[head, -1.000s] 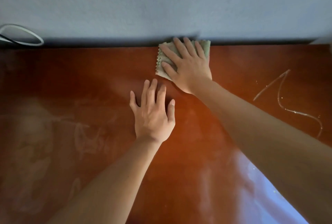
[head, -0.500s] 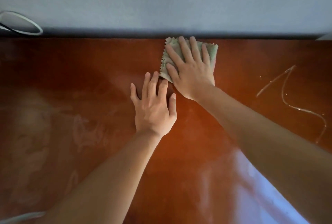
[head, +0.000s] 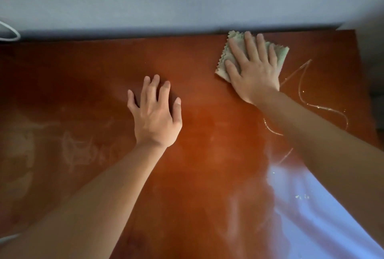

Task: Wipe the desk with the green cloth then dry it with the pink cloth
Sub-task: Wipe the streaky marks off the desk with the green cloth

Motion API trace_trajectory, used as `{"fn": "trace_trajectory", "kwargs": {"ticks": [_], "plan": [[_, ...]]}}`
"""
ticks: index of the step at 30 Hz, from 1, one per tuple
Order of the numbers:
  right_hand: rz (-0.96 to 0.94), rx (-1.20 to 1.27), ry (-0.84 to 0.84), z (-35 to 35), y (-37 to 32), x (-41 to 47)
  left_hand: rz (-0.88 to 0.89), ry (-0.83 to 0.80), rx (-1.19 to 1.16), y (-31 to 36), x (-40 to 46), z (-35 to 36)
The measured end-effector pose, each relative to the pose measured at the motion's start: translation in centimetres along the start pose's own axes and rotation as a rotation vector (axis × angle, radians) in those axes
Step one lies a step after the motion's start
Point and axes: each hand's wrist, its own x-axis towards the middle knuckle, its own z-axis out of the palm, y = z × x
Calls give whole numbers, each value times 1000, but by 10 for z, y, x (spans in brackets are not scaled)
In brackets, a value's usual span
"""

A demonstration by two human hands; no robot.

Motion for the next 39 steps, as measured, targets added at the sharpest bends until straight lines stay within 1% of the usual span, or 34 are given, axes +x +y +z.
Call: {"fn": "trace_trajectory", "kwargs": {"ticks": [5,8,10,12,15,17,19,22,25,26,29,31,33,35,39], "plan": [[-208,-45,-12,20,-33,-62,-5,-16,-22,-2,-1,-1],[-306,-68,-59,23,-17,-72,-1,-11,7,1,-1,-3],[-267,-70,-50,19,6,-65,14,1,26,7,-1,-5],[-165,-58,-28,12,28,-55,18,-12,-1,23,-1,-6],[-34,-21,-4,3,45,-33,48,-87,-55,70,-4,0],[42,9,1,0,41,-16,49,-133,-69,101,-11,10],[46,2,27,2,30,-5,31,-132,-27,115,-16,19],[-67,-1,37,5,21,1,20,-107,31,115,-17,25],[-116,-13,9,1,39,1,24,-117,35,116,-17,24],[-100,-14,2,-2,53,2,23,-125,42,116,-17,23],[40,2,-10,-14,102,5,24,-140,54,116,-16,22],[99,5,-18,-19,120,5,24,-142,50,117,-15,22],[157,17,-5,-18,112,4,22,-136,48,117,-15,23],[174,28,19,-12,84,-2,22,-127,41,117,-16,25],[-54,-11,17,4,28,-26,23,-116,47,116,-16,25]]}}
